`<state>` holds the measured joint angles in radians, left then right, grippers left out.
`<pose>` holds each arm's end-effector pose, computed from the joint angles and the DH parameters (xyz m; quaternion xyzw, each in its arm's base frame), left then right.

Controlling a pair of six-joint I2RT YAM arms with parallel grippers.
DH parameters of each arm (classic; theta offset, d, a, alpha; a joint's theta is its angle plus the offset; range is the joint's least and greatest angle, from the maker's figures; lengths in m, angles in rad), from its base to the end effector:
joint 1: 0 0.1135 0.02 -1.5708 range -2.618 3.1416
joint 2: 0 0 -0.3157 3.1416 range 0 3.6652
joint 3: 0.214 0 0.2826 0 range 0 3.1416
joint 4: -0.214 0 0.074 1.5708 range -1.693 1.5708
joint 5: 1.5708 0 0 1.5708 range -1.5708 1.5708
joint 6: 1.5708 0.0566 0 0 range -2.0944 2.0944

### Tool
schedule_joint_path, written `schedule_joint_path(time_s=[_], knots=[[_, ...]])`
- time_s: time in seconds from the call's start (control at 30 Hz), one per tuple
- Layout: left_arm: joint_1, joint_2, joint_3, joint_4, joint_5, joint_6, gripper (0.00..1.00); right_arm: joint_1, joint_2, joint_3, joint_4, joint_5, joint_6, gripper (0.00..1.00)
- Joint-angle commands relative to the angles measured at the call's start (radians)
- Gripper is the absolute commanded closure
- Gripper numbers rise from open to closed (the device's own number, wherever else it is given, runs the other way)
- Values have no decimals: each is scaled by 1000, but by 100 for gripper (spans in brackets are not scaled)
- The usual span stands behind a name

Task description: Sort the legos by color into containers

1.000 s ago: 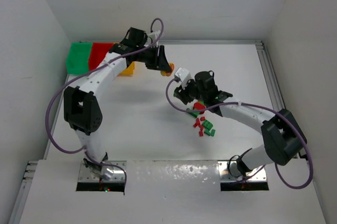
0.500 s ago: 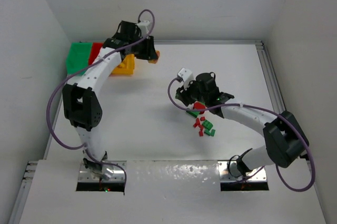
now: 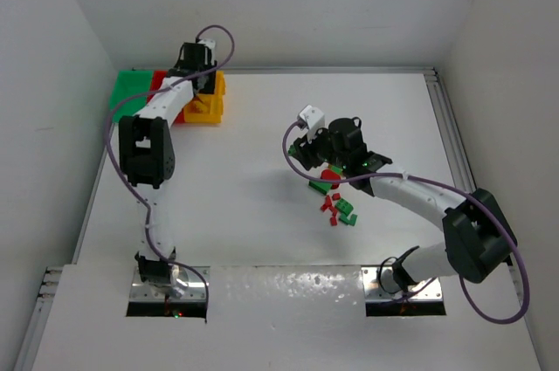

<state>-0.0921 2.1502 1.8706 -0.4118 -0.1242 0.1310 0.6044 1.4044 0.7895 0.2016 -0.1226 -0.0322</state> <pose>0.5733 -0.0459 0.2762 0.0743 0.9005 0.0644 0.4237 0.2817 0.2029 0.2623 -0.2933 0.7831 0.2033 0.5093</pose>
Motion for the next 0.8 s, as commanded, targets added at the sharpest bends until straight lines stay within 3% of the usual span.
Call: schedule_joint_path(time_s=[0.0, 0.2, 0.23, 0.43, 0.57, 0.63, 0.67, 0.77], knots=[[-9, 48, 61, 56, -66, 15, 93, 5, 1, 45, 55, 0, 26, 100], [-9, 85, 67, 70, -94, 38, 61, 5, -13, 44, 42, -3, 25, 100], [-9, 85, 67, 68, -86, 39, 50, 5, -13, 43, 42, -3, 25, 100], [-9, 39, 82, 45, -23, 9, 26, 3, -15, 51, 38, -8, 25, 100], [-9, -36, 108, -2, 44, -33, 29, 5, -15, 56, 22, -25, 25, 100], [-11, -108, 113, -48, 269, -27, 38, 5, -21, 48, 24, -25, 25, 100], [-21, -159, 96, -105, 469, -2, 39, 3, -34, 42, 36, -26, 52, 100], [-105, -243, 38, -284, 705, 167, 40, 3, -70, 14, 100, -61, 81, 100]])
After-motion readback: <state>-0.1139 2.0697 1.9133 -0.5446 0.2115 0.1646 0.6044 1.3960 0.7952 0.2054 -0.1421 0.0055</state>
